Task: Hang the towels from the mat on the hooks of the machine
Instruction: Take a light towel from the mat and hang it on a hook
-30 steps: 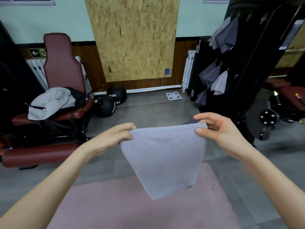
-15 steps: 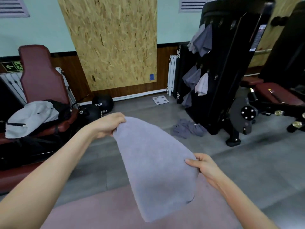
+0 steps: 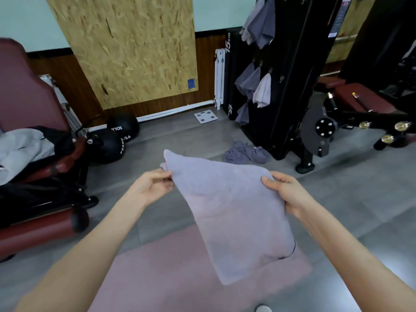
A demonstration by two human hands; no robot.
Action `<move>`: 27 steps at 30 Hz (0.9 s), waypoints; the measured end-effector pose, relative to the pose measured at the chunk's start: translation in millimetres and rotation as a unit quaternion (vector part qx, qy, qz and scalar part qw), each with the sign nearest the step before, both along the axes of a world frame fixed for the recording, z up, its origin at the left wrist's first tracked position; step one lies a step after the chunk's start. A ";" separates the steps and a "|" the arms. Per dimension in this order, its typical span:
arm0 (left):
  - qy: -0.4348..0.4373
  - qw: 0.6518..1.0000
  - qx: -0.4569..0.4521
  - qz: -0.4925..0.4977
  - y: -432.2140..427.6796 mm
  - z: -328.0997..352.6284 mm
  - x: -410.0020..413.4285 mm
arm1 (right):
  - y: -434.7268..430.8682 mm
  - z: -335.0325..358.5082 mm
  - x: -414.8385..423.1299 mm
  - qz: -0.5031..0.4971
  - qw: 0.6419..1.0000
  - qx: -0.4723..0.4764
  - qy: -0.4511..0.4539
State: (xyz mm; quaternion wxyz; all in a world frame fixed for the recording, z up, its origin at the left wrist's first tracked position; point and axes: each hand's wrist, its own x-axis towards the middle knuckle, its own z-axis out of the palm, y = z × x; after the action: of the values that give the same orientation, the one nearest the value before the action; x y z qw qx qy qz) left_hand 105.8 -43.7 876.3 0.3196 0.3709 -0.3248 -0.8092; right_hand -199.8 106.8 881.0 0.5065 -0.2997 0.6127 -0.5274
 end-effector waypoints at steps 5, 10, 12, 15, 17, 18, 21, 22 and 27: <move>-0.091 0.985 -0.110 0.095 2.6 -20.4 -65.3 | -22.4 1.3 -36.8 -0.012 1.000 -0.002 0.013; -0.215 0.951 -0.208 0.076 -14.5 -29.9 -130.0 | -41.2 -1.0 -93.8 -0.012 1.000 -0.001 0.022; -0.258 0.934 -0.239 0.059 -24.0 -32.1 -157.9 | -50.0 0.0 -119.7 -0.009 1.000 -0.004 0.022; -0.287 0.925 -0.248 0.011 -39.0 -30.2 -195.6 | -64.2 -1.2 -159.4 -0.007 1.000 -0.005 0.029; -0.288 0.933 -0.216 -0.001 -48.0 -25.2 -220.2 | -74.3 -3.3 -182.9 -0.009 0.999 -0.005 0.033; -0.279 0.943 -0.179 -0.004 -53.7 -22.6 -232.0 | -78.4 -4.5 -192.7 -0.009 0.999 -0.001 0.031; -0.206 0.977 -0.038 -0.043 -75.5 -14.0 -261.5 | -95.1 -11.5 -218.8 -0.015 1.000 0.009 0.020; -0.185 0.981 0.000 -0.051 -85.9 -11.5 -268.6 | -102.2 -12.7 -226.4 -0.021 1.000 0.010 0.019; -0.184 0.976 0.073 -0.092 -145.7 -17.4 -300.7 | -154.3 -20.2 -263.4 -0.055 0.998 -0.002 0.033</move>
State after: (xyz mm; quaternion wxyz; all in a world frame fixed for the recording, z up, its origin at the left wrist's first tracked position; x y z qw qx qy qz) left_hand -194.9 -189.3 858.9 0.1512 0.5041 -0.3509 -0.7745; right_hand -463.2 -47.5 860.8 0.4557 -0.2832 0.6438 -0.5455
